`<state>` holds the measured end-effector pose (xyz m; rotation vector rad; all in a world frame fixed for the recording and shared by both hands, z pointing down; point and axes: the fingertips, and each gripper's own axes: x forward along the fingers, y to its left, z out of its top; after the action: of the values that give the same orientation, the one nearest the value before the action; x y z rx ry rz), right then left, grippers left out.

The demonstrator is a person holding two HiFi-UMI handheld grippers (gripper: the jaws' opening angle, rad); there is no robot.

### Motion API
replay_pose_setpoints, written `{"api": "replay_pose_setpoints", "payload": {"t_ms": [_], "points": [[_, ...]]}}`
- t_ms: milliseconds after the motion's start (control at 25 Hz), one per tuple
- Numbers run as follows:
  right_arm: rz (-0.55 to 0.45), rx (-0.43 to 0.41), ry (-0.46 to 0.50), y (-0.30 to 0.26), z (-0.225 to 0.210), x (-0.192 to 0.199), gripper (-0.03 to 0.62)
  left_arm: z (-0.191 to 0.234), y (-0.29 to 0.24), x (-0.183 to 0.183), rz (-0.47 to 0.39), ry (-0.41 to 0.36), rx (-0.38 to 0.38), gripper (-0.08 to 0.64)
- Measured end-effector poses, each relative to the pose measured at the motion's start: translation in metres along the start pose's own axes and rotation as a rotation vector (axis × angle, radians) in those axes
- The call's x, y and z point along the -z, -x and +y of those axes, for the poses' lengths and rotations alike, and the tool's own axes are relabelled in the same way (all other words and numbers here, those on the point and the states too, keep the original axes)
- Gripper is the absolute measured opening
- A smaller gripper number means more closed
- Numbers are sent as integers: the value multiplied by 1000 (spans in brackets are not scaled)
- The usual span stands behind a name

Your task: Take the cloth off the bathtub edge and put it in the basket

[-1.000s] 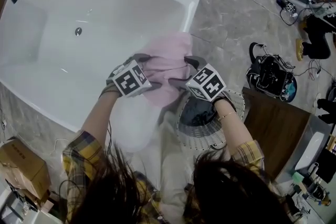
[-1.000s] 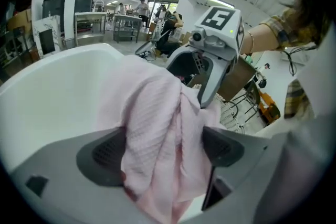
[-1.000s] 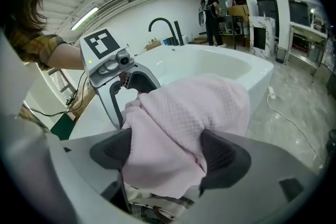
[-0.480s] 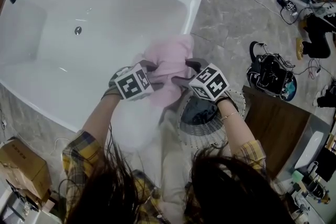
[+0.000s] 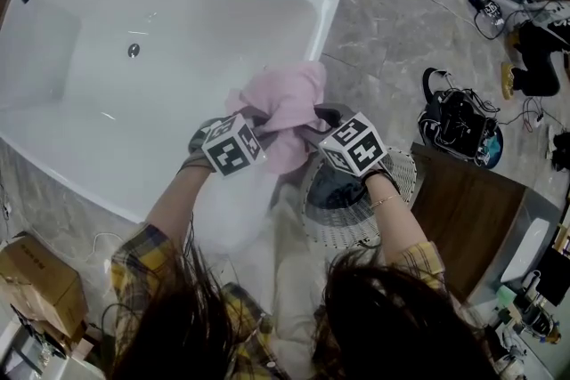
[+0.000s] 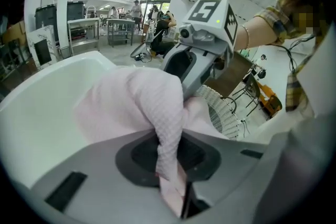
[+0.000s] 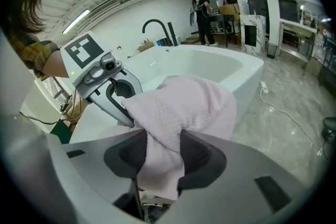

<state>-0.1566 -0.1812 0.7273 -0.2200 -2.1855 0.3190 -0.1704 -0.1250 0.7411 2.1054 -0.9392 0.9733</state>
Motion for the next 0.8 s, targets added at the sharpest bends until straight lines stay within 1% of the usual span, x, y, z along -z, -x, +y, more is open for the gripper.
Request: {"api": "replay_pose_setpoints", "payload": {"t_ms": [200, 320, 440, 600, 800], "points": [[-12, 43, 40, 5, 5, 1, 133, 0, 0, 0, -19, 54, -65, 71], [-24, 62, 52, 8, 8, 0, 113, 0, 1, -1, -20, 71, -103, 67], [-23, 61, 58, 10, 15, -1, 107, -2, 4, 1, -24, 80, -128, 66], [-31, 48, 74, 21, 28, -6, 106, -12, 13, -1, -51, 122, -132, 63], [-88, 66, 54, 46, 43, -22, 106, -23, 37, -13, -92, 139, -153, 61]]}}
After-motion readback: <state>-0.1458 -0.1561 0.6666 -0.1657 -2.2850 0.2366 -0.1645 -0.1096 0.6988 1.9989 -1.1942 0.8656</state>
